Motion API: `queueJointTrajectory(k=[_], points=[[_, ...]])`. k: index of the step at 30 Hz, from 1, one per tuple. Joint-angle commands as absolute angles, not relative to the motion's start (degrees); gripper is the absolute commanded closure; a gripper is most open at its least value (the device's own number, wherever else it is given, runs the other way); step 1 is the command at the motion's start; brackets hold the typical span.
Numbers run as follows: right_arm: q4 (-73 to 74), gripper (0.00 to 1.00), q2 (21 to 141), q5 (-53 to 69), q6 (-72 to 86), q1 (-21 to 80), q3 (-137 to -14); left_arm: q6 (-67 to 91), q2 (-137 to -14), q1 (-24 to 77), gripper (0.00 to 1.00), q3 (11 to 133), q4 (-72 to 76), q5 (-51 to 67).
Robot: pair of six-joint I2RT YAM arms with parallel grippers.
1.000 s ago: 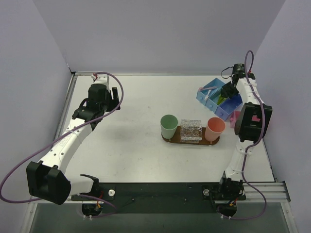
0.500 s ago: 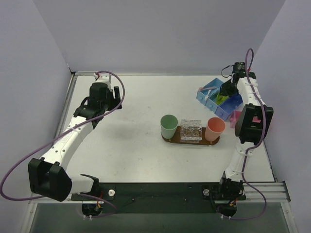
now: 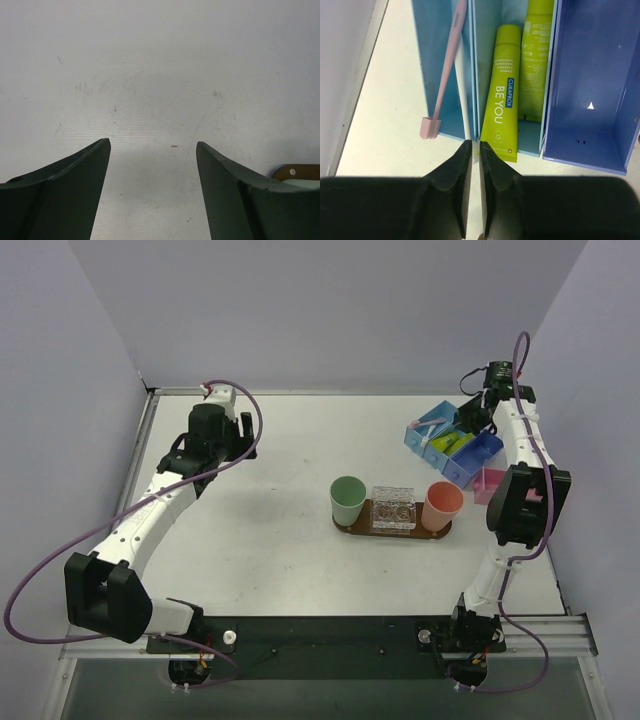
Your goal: Prepare toiletry sets of a toothbrush and toothpaste on the tray
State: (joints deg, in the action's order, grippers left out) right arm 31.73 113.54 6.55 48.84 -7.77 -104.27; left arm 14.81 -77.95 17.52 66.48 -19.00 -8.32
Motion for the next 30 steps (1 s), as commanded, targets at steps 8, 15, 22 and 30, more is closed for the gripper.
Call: queueJointTrajectory(k=[8,15,22,30], points=[[32.7,0.64,114.1,6.7,48.5,-6.9,-101.2,15.6,-78.4,17.3,0.2,68.5,-15.7,-7.2],[31.6,0.69,117.2,5.9,51.1,-7.3,-101.7,15.3,-78.3,17.2,0.2,68.5,-16.3,-7.9],[31.6,0.67,118.7,4.3,51.2,-7.2,-100.5,14.7,-78.7,17.2,0.2,69.0,-17.1,-8.7],[31.7,0.66,120.3,3.1,50.9,-7.3,-99.8,14.5,-78.7,17.2,0.2,69.4,-17.8,-9.2]])
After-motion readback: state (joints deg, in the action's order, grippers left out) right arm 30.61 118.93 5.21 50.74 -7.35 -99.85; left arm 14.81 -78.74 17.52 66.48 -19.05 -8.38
